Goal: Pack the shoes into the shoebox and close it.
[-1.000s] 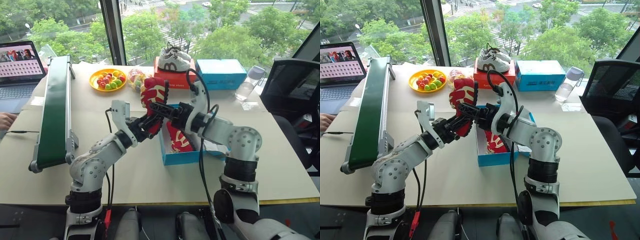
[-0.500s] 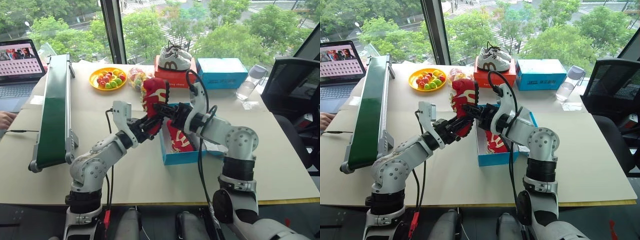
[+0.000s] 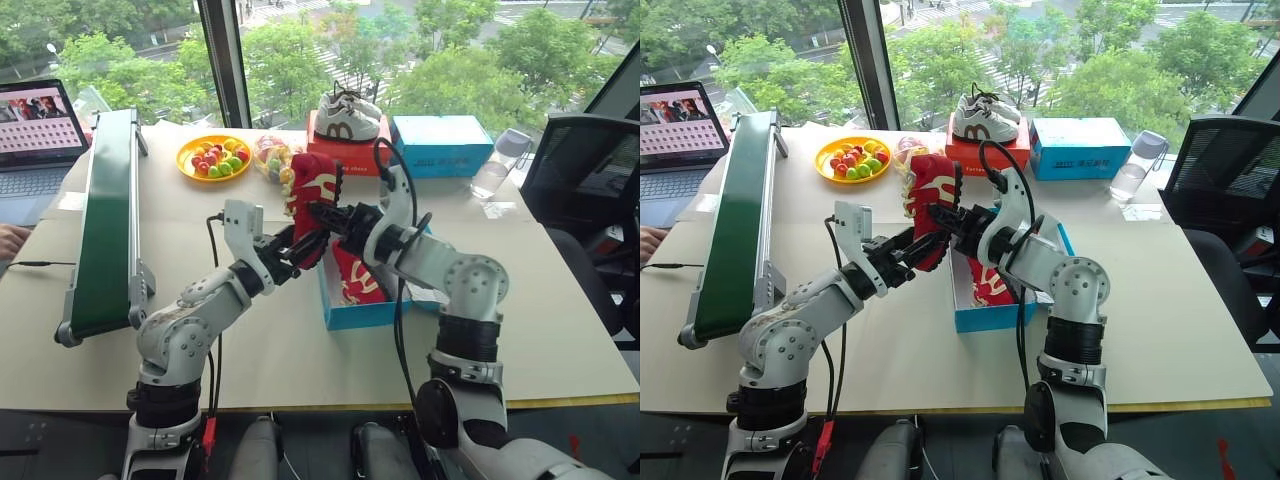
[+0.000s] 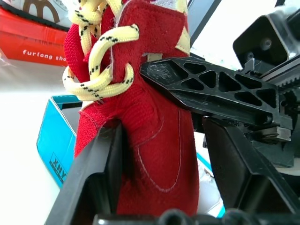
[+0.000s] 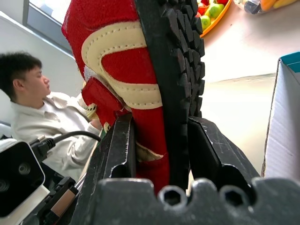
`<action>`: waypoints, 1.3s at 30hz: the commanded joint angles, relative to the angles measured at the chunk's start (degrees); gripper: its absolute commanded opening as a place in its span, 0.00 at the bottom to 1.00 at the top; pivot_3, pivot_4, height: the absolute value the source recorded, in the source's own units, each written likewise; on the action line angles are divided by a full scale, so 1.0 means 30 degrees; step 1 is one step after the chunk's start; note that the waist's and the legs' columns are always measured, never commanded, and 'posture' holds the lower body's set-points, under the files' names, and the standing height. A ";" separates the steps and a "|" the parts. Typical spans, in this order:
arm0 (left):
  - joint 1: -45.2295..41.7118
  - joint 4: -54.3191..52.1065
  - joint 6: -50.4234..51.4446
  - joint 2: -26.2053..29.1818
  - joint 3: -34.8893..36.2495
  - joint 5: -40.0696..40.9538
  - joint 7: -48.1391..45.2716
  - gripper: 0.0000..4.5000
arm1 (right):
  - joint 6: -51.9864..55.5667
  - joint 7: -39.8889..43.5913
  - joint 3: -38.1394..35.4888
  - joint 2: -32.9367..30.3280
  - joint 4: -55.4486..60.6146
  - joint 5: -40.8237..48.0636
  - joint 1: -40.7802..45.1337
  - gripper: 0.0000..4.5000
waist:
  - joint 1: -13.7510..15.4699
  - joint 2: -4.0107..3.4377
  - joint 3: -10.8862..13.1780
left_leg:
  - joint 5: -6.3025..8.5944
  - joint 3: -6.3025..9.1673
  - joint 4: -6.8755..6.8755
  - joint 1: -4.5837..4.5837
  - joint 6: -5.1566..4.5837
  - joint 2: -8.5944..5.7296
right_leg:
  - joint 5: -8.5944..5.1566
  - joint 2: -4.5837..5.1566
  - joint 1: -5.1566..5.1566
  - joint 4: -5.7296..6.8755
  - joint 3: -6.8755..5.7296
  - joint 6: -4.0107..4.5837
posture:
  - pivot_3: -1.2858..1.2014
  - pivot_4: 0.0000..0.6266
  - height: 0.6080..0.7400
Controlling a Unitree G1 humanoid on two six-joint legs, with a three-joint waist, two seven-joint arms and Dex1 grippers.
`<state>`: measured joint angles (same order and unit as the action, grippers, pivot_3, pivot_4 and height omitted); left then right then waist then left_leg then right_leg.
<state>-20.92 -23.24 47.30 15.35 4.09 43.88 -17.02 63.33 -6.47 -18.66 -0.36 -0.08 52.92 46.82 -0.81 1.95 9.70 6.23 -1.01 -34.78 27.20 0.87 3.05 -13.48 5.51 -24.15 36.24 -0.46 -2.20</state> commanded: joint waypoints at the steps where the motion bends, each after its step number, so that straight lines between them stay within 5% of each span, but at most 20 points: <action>1: 0.0788 -0.1498 -0.0208 0.0530 -0.0730 0.0108 -0.1108 0.59 | -0.1814 0.0029 -0.0432 -0.1061 -0.0200 -0.0944 0.1628 0.37 | 0.0082 -0.0005 0.0003 | 0.0000 0.0002 0.0000 0.0005 0.0000 0.0000 | -0.0001 0.0000 0.0001 -0.0002 -0.0005 0.0001 | 0.52 0.24 0.99; 12: 0.1865 -0.1701 -0.0359 0.0793 -0.1110 -0.0052 -0.1401 0.59 | 0.2029 0.2928 0.1338 -0.5411 -0.4040 -0.2431 0.4475 0.37 | -0.0021 -0.0011 0.0004 | 0.0000 -0.0003 0.0003 0.0001 -0.0001 0.0002 | 0.0000 0.0000 -0.0001 -0.0004 0.0007 0.0005 | 0.52 0.24 0.99; 22: 0.2098 -0.1884 -0.0376 0.0416 -0.1205 -0.0334 -0.1127 0.59 | 0.3502 0.3814 0.2263 -0.4633 -0.5918 -0.3611 0.4007 0.37 | 0.0004 -0.0012 0.0005 | -0.0001 -0.0002 -0.0013 0.0003 -0.0003 0.0000 | 0.0002 -0.0001 0.0000 0.0007 0.0007 0.0003 | 0.52 0.24 0.99; 32: 0.2145 -0.2105 -0.0287 0.0405 -0.1056 -0.0288 -0.0736 0.59 | 0.1719 0.4562 0.2964 -0.2976 -0.9406 -0.6114 0.2503 0.37 | -0.0001 -0.0021 -0.0005 | -0.0001 0.0000 -0.0023 -0.0012 -0.0003 0.0000 | 0.0003 -0.0005 0.0019 0.0017 0.0006 0.0000 | 0.52 0.24 0.99; 39: 0.2020 -0.2223 -0.0272 0.0473 -0.1024 -0.0267 -0.0584 0.59 | -0.2604 0.7124 0.6673 -0.4999 -1.2383 -1.0450 0.2561 0.37 | 0.0017 -0.0058 -0.0031 | 0.0001 -0.0003 -0.0013 -0.0196 0.0001 0.0002 | 0.0004 -0.0009 0.0169 0.0014 0.0009 0.0007 | 0.52 0.24 0.99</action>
<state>-14.26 -27.21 47.32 16.81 0.80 42.86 -18.80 59.52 13.82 -2.06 -12.60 -33.28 27.69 55.23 -0.76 1.77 9.60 6.24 -1.01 -34.82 26.52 0.88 3.06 -13.48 5.49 -23.53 36.25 -0.44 -2.18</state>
